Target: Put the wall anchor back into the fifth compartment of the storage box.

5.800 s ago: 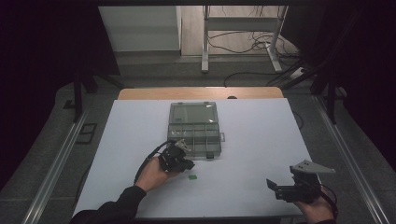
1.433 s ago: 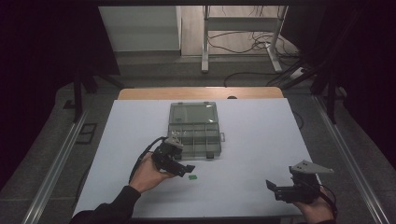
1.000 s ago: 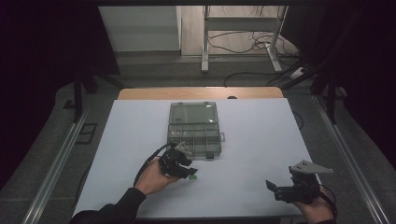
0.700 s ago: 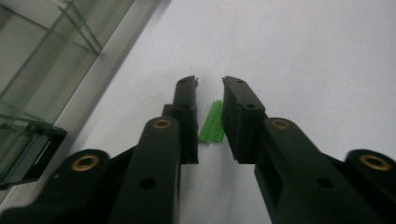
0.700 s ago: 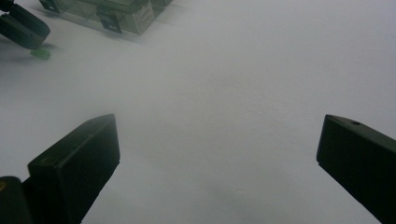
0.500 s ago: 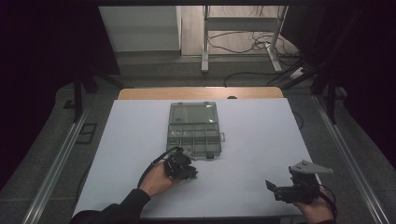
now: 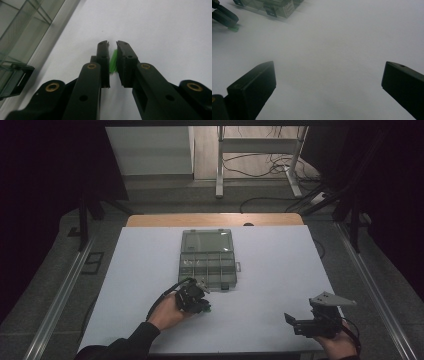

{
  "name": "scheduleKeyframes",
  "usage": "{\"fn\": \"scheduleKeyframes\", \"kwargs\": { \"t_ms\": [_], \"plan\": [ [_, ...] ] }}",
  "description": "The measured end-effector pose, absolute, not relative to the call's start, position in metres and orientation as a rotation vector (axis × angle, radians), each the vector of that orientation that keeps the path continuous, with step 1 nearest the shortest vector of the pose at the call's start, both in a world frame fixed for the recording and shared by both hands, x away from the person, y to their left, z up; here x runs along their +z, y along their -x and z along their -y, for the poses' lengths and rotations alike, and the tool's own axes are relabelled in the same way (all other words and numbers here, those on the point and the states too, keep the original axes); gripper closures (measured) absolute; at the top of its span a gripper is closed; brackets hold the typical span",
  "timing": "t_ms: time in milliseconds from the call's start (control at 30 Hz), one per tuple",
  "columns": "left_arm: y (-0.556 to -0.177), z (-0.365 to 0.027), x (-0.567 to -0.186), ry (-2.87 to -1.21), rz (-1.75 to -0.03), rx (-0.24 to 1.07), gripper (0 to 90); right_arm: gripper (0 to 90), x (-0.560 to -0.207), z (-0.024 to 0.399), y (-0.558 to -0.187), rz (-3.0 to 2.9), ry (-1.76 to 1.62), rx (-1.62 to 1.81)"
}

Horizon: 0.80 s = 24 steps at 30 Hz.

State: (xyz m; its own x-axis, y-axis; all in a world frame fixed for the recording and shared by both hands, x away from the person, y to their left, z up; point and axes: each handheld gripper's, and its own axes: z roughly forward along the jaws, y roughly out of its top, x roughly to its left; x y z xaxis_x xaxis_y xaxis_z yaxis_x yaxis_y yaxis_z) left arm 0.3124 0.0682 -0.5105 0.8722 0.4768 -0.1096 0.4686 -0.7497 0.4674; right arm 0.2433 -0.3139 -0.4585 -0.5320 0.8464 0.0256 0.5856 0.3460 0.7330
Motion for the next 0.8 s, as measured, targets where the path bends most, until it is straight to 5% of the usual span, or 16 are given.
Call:
{"fn": "scheduleKeyframes", "kwargs": {
  "t_ms": [800],
  "plan": [
    [-0.316,-0.0709,-0.5085,-2.547,-0.731,0.025,84.4,0.0,-0.4585,0.3137,-0.2433,-2.259,-1.259,1.002]
  ]
}}
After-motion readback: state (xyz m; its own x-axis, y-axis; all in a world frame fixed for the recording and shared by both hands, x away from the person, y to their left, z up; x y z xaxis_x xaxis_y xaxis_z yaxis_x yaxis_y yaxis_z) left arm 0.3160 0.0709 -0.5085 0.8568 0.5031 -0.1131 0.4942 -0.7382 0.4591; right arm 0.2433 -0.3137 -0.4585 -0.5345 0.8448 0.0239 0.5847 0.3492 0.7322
